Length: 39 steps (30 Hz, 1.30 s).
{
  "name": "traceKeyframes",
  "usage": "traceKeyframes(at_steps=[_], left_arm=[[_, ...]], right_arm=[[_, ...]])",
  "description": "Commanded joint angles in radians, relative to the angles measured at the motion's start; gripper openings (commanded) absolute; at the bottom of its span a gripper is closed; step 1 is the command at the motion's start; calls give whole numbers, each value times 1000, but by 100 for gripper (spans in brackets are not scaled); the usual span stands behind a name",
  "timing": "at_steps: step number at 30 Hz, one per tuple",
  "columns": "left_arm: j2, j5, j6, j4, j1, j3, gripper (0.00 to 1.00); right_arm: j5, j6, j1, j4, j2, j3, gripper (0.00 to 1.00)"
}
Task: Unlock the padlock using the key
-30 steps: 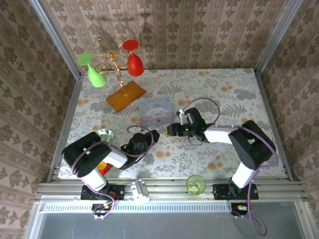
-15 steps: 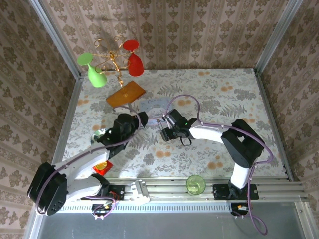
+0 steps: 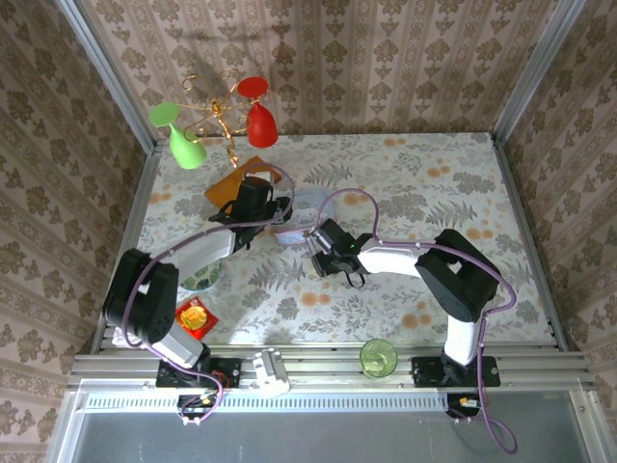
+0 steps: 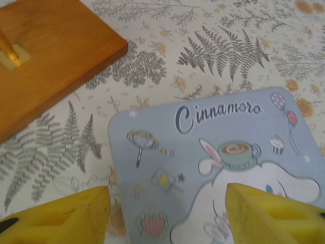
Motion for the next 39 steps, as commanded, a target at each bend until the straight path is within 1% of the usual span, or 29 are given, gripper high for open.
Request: traceKeyframes(at_steps=[1,3,6,9,10,11,12,17,21,24,27,29,32,34,37,39], left_arm=[[55,-32,72,-81,5,56,61],[86,-43,81,-87,0,64,60],[127,-57,96,-114,-7,78,59],[125,-64,88,-101,-12,51,57],[116,-62,82,-88,-13,34,57],[105,-62,78,-83,-15,27,57],[99,-63,74,-84,-17,22,57],[95,-70,87,-97,-30,32,57],[109,-72,89,-104,-39,30,57],[107,-73,88,-94,-49,18,57],[110,-70,85,-93,-53,17,56],[109,-70,81,-93,-54,15,54],[101,-78,75,-102,-57,14,53],[85,-72,70,-98,-60,8,53],[51,-53,65,-101,-67,9,53],[28,-45,64,-112,-67,15,54]], right_arm=[[13,-15,4,57,69,31,53],[-10,-9,6,77,85,31,49],[-4,-5,10,90,91,23,42],[-25,-8,11,130,81,2,35],[-29,-5,12,134,76,0,31],[-35,-4,11,131,73,4,26],[-45,-4,12,129,70,7,22],[-80,27,13,138,65,9,18],[-129,69,-6,162,58,-17,18],[-81,65,-7,88,49,-5,17],[-70,73,-12,80,27,-15,18],[-40,99,-5,50,25,-1,17],[92,169,16,-48,26,22,15],[147,195,26,-93,23,28,14],[144,225,20,-82,19,10,13],[85,222,10,-53,15,-1,16]])
